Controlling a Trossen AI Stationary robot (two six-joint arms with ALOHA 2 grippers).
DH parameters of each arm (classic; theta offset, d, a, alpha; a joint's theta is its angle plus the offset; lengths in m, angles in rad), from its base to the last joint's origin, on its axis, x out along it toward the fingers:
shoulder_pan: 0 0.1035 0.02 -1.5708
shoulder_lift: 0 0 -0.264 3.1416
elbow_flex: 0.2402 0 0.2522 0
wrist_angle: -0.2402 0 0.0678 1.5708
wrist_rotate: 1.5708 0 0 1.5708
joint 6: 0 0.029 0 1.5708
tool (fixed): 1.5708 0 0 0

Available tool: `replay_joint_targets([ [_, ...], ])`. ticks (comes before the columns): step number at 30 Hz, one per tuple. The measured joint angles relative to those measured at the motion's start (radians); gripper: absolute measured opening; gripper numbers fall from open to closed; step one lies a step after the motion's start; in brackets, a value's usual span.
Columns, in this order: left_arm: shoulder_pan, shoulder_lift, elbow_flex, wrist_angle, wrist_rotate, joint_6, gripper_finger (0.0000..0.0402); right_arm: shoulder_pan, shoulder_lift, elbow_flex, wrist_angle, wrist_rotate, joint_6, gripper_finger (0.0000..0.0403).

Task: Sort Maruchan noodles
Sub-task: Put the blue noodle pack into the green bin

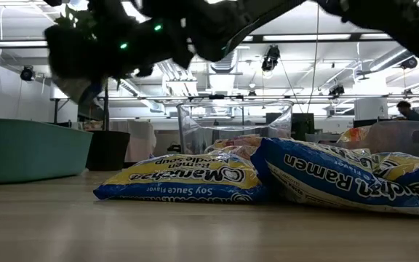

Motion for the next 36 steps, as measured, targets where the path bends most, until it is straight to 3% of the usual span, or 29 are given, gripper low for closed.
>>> replay_joint_targets([
  [4, 0.0, 0.002, 0.0, 0.001, 0.0, 0.0, 0.0047, -0.002, 0.088, 0.128, -0.079, -0.001, 0.023, 0.005],
  [10, 0.0, 0.001, 0.0, 0.0, 0.0, 0.0, 0.0047, -0.017, 0.164, 0.284, -0.259, -0.014, 0.134, 0.0127],
  [15, 0.0, 0.002, 0.0, 0.0, 0.0, 0.0, 0.0047, -0.023, 0.176, 0.349, -0.373, -0.195, 0.148, 0.0176],
  [18, 0.0, 0.002, 0.0, -0.001, -0.001, 0.0, 0.0047, -0.019, 0.176, 0.358, -0.383, -0.24, 0.15, 0.0189],
  [26, 0.0, 0.002, 0.001, -0.029, -0.001, -0.016, 0.0047, -0.003, 0.096, 0.358, -0.608, -0.272, 0.096, 0.0172],
  [36, 0.0, 0.005, 0.008, -0.055, -0.002, -0.041, 0.0047, 0.037, -0.097, 0.284, -0.988, -0.263, 0.095, 0.0101],
])
